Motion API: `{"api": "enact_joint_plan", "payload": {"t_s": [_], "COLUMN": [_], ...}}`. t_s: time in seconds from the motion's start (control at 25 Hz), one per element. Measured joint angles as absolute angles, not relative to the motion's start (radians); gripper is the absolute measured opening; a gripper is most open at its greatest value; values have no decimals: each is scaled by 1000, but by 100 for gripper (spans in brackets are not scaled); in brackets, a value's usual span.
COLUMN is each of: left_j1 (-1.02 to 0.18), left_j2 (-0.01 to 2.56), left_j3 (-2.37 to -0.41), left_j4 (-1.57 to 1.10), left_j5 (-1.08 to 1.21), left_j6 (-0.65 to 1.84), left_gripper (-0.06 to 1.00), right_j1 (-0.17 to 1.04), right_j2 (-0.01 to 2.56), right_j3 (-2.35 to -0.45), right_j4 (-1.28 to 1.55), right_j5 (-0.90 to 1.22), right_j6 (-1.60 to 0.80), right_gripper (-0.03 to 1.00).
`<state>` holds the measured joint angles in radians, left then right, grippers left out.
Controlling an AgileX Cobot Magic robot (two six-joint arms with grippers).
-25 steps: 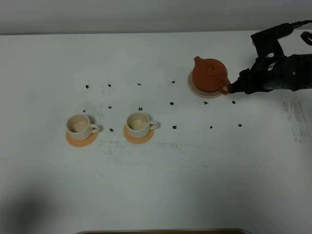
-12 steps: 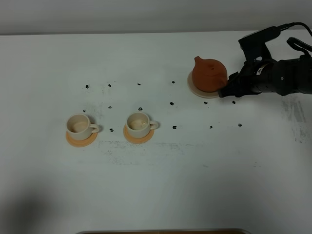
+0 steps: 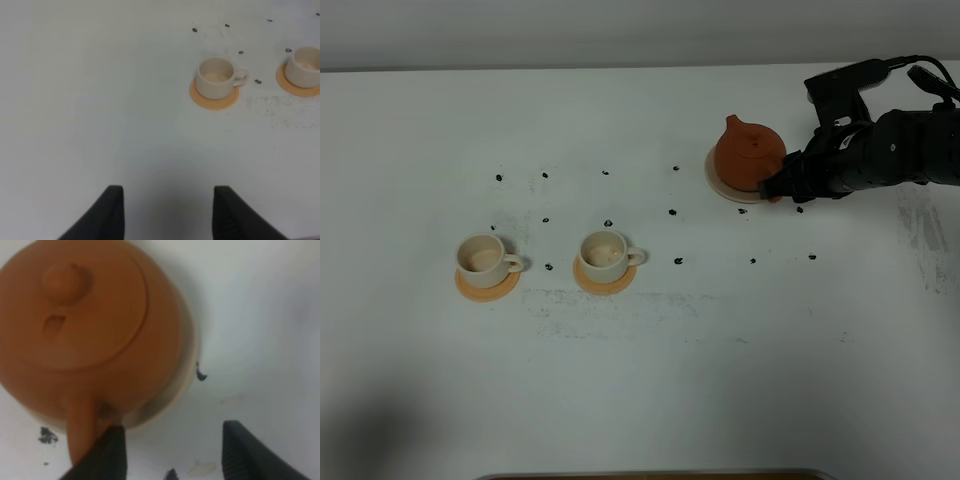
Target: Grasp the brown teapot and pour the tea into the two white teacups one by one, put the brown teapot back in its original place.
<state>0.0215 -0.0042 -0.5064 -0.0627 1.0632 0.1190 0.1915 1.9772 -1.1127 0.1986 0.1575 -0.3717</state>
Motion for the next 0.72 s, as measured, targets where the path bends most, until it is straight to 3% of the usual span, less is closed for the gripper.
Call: {"api": "enact_joint_plan", "payload": {"t_s": [0.72], "left_j1": [21], "left_j2": [-4], "left_j3": [-506], "left_j4": [-63], "left_j5": [1063], "left_j6": [119], "left_gripper": [43], "right_j1": [192], "right_j2": [1977], "right_j3": [-1113], "right_j4": [443], "right_j5": [192], "right_j6": [-536], "right_gripper": [45]}}
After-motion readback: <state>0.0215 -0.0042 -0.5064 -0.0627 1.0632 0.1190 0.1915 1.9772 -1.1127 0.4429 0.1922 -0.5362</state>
